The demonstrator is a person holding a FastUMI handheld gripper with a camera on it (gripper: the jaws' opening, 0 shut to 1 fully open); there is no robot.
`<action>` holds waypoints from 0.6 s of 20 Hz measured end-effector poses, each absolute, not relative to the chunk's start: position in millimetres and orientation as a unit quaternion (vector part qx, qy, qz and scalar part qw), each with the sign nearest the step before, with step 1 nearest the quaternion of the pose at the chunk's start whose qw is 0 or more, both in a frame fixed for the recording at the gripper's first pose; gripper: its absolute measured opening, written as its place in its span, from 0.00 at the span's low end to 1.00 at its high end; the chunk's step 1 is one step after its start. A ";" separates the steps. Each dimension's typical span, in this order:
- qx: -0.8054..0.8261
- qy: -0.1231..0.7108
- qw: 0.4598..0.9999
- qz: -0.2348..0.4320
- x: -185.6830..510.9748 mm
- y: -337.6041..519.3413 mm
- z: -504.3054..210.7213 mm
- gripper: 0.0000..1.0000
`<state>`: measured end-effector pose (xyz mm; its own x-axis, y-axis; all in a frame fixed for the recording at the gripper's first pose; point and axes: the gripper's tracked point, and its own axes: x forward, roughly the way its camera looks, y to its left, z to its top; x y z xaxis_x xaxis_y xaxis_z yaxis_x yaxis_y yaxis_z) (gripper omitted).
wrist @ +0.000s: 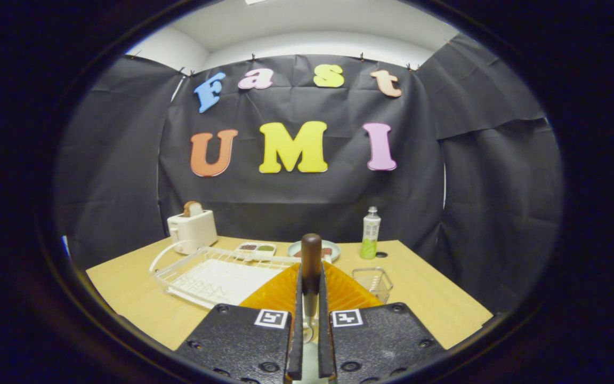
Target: Take the plate from the dish rack, then take the spoon from the basket and place it into the plate.
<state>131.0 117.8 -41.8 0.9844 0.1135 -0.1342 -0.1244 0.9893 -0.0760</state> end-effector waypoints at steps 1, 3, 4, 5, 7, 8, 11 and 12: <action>-0.044 0.068 0.994 0.068 126.0 128.5 -50.2 0.17; -0.041 0.075 0.993 0.079 119.4 142.4 -65.2 0.17; -0.037 0.080 0.993 0.085 115.8 148.8 -71.9 0.17; -0.032 0.085 0.992 0.090 111.5 156.6 -79.2 0.17; -0.025 0.097 0.990 0.103 105.7 168.0 -90.9 0.17; -0.025 0.104 0.988 0.108 104.3 171.7 -96.3 0.18; -0.025 0.113 0.987 0.111 101.6 169.9 -100.9 0.18; -0.028 0.109 0.988 0.105 102.2 164.8 -98.4 0.19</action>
<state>102.2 164.8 -98.4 0.9543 0.2019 -0.2204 -0.2141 0.9763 -0.0324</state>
